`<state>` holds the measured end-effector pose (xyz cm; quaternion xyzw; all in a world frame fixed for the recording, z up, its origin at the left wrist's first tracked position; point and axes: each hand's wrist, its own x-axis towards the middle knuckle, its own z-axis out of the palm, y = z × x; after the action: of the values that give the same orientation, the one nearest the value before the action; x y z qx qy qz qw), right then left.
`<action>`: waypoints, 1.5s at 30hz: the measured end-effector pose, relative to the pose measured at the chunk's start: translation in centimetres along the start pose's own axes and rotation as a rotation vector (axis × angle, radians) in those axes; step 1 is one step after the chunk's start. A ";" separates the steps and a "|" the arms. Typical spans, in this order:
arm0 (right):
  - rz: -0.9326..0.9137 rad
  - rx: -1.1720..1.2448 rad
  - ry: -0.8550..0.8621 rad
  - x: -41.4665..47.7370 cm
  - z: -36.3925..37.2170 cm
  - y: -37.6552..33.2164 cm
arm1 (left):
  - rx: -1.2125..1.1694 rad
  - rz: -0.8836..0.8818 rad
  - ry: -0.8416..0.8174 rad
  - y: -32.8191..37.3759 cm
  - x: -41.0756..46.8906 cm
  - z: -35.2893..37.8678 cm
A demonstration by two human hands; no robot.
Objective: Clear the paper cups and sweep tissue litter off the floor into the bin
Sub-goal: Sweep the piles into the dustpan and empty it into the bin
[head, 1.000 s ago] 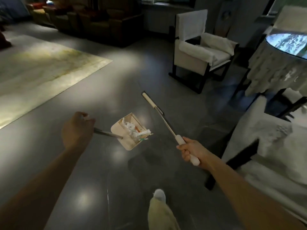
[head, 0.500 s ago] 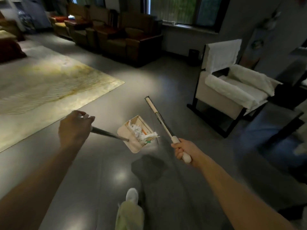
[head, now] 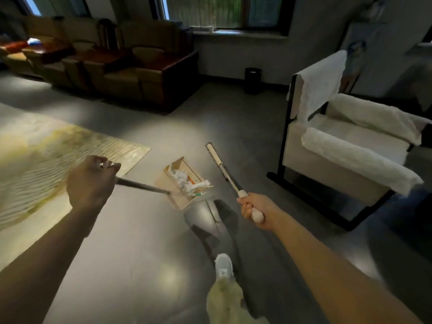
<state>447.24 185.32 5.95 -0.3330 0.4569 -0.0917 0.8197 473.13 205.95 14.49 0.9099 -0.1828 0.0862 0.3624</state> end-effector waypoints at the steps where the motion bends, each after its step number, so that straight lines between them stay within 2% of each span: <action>1: -0.002 0.006 0.022 3.4 0.6 -2.5 | 0.001 0.001 0.001 0.7 3.5 2.5; 6: -0.020 -0.048 0.085 19.0 3.7 -16.8 | -0.060 0.006 0.001 5.5 20.5 13.9; 12: -0.047 0.094 0.117 33.0 8.9 -33.7 | -0.073 0.035 -0.039 12.3 39.0 24.5; 23: -0.145 0.252 0.246 63.6 18.4 -61.1 | -0.187 0.233 -0.144 23.3 76.7 49.4; 33: -0.174 0.396 0.410 86.2 22.6 -83.3 | -0.132 0.326 -0.182 37.6 106.9 70.9; 37: -0.210 0.418 0.423 96.5 23.8 -92.8 | -0.188 0.340 -0.227 43.2 117.9 79.5; 45: -0.309 0.642 0.451 112.5 29.0 -109.5 | -0.259 0.430 -0.283 51.6 138.5 93.8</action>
<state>551.24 64.20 8.01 -0.0970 0.5178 -0.4220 0.7378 582.20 69.11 19.15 0.7992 -0.4300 0.0091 0.4200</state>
